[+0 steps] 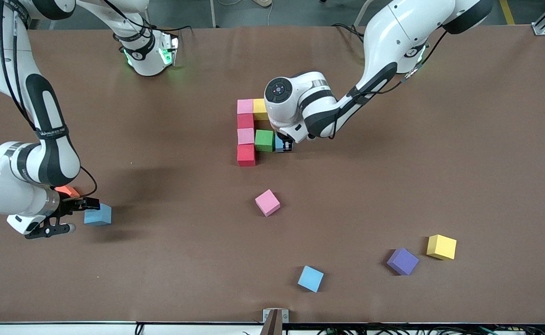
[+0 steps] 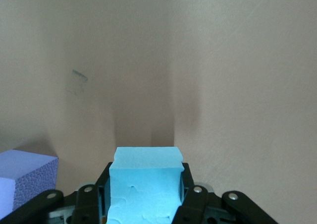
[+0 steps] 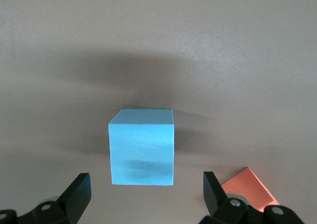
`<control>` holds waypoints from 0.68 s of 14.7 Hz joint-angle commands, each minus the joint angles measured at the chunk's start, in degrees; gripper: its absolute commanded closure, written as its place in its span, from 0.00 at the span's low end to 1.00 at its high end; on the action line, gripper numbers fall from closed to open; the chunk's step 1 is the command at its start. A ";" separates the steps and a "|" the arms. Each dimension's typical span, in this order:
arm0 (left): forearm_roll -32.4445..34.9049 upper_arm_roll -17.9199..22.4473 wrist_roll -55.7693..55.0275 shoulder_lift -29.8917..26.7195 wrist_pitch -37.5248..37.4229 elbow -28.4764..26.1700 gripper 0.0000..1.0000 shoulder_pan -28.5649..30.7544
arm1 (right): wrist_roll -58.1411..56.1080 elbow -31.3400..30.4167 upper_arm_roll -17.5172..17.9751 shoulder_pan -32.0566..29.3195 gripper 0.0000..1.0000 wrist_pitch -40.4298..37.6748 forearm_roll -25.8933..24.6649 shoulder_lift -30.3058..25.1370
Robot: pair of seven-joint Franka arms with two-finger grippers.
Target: Arrange 11 blocks into digit 3
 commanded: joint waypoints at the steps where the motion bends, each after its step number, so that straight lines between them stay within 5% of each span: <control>1: 3.54 -0.06 -15.13 0.43 1.26 -0.80 1.00 -1.50 | -1.04 0.35 0.90 -0.76 0.00 0.12 0.22 0.63; 10: 3.62 0.20 -18.48 1.31 1.26 -0.80 0.99 -4.14 | -4.03 0.96 0.99 -0.58 0.00 0.48 -0.04 2.21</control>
